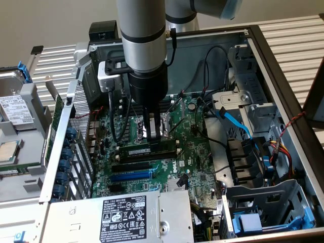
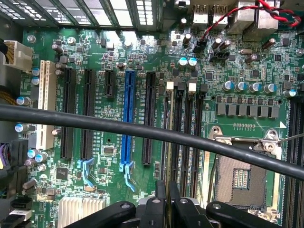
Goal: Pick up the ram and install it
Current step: 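Insert the ram into the slot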
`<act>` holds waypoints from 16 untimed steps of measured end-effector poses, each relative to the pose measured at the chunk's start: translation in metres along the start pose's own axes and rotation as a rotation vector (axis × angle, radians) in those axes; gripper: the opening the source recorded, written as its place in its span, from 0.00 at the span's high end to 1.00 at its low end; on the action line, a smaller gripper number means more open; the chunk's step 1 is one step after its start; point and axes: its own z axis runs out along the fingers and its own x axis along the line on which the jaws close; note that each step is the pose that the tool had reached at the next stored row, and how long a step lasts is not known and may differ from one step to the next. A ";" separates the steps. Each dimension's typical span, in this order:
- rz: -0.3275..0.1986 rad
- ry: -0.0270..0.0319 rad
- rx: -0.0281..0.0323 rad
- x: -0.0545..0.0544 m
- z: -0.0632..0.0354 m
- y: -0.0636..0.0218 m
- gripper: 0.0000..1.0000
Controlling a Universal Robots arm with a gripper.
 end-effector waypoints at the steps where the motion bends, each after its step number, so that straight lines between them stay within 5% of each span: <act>1: 0.000 0.0000 0.0000 0.000 0.0000 0.0001 0.87; 16: -0.001 0.0001 0.0003 0.000 0.0016 0.0008 0.87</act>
